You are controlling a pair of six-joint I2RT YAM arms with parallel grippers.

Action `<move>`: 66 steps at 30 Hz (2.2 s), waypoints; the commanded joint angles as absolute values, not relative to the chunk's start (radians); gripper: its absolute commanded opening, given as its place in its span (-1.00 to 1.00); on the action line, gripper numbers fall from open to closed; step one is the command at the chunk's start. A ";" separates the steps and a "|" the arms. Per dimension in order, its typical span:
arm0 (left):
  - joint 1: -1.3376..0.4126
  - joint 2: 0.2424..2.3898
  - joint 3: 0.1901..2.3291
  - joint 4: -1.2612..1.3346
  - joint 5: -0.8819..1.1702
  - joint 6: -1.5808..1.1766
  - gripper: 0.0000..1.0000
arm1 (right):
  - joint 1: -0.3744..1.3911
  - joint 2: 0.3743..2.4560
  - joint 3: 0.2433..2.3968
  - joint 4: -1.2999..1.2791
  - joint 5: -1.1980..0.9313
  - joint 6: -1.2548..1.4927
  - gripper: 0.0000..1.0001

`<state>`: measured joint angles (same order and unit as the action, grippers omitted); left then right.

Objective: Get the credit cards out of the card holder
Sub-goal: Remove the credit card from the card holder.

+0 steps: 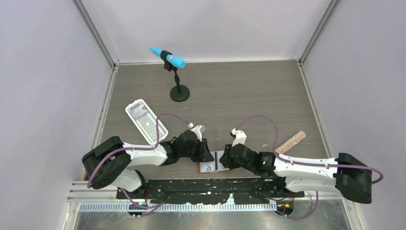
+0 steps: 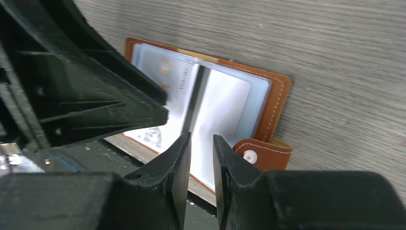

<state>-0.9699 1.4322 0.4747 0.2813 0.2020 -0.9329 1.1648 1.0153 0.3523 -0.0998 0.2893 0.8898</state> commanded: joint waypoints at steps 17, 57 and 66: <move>-0.976 1.390 0.487 0.289 0.185 -0.926 -0.44 | 1.157 1.024 0.399 -0.132 0.384 0.886 -0.49; -0.989 1.502 0.430 0.495 0.197 -1.079 -0.43 | 1.156 1.085 0.294 -0.021 0.328 0.939 -0.64; -0.989 1.522 0.414 0.641 0.249 -1.162 -0.45 | 1.157 1.092 0.285 -0.005 0.316 0.948 -0.65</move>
<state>-0.9726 1.5005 0.4175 0.4862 0.1837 -1.1034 1.1561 1.0779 0.3061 -0.0174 0.3351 0.9237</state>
